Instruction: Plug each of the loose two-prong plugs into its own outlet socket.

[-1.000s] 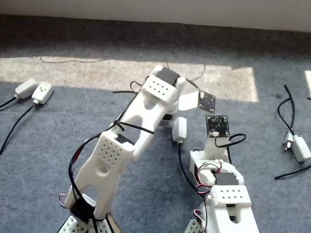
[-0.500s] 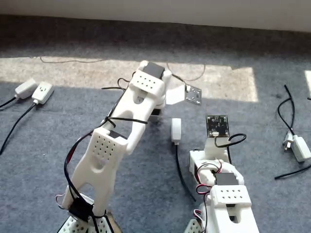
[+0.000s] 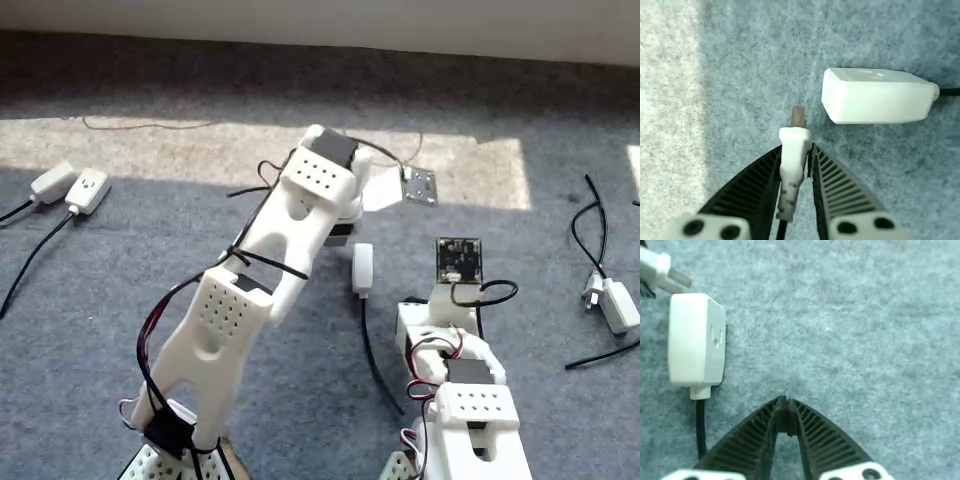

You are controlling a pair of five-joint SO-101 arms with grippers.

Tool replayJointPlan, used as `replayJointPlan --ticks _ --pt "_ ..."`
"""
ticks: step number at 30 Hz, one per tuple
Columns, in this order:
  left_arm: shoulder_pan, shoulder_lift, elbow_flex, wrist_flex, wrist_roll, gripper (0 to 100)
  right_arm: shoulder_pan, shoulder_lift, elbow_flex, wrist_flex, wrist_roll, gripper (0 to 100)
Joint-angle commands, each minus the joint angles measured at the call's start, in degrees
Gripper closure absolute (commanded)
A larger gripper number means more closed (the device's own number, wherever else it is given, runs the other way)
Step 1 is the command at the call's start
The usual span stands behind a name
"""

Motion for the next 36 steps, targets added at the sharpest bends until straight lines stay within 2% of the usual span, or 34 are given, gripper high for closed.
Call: replayJointPlan --ticks 1,6,12,15,18,23,26,31,36 --pt "1.4 -1.6 0.3 1.1 1.4 99 0.8 0.1 -0.5 -1.1 -0.2 98.9" --pt "-0.4 -1.7 -12.4 1.1 9.7 99 1.4 0.1 -0.5 -1.1 -0.2 98.9" --pt "-4.4 -1.6 -30.8 1.2 20.9 99 9.6 -0.3 -0.8 -1.1 -0.6 98.9" --pt "-5.6 -1.6 -36.4 1.5 26.4 99 13.6 -0.3 -0.9 -1.2 -0.6 98.9" --pt "-5.2 -3.6 -37.0 1.7 28.4 99 16.0 -0.3 -2.0 -1.1 -0.7 98.9" --pt "0.0 -16.3 -31.3 1.7 30.4 99 17.3 -0.3 -2.3 -1.1 -0.7 98.9" --pt "3.7 -26.6 -23.7 1.7 30.4 99 17.3 -0.3 -2.3 -1.0 -0.7 98.9" --pt "7.4 -45.1 -3.3 1.6 34.8 99 17.3 -0.3 -2.3 -0.9 -0.7 98.9" --pt "9.5 -63.4 18.8 1.2 35.0 99 17.3 -0.3 -2.3 -0.9 -0.7 98.9"
